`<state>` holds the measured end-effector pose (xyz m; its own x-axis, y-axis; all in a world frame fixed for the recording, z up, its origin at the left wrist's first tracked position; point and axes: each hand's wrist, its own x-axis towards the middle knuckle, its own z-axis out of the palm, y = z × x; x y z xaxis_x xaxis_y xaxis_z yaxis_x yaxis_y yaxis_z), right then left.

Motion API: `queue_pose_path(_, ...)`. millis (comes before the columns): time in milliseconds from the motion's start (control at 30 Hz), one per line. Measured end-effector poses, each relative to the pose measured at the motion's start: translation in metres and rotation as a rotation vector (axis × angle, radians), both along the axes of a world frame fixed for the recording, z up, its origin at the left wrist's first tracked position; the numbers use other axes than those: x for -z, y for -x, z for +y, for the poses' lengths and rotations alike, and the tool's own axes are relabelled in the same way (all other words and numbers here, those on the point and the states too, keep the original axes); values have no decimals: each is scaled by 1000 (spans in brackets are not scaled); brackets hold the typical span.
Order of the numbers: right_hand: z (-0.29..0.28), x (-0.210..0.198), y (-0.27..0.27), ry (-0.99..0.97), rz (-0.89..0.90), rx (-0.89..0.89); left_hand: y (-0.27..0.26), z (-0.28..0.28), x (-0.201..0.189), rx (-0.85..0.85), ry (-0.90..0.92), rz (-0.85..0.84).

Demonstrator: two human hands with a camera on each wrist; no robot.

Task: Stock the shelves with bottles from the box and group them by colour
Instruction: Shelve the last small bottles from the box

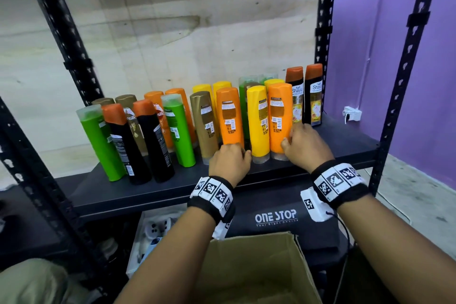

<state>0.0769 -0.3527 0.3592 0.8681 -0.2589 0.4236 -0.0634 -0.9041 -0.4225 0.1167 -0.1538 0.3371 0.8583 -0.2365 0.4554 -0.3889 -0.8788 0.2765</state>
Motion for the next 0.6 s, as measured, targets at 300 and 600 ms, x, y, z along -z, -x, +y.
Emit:
queue_pose_path(300,71,-30,-5,112,-63,-236,6,69,-17,-133,-18,6)
queue_pose_path(600,155,-23,-13,88,-87,-393,22,150,-23,-157,54,-57)
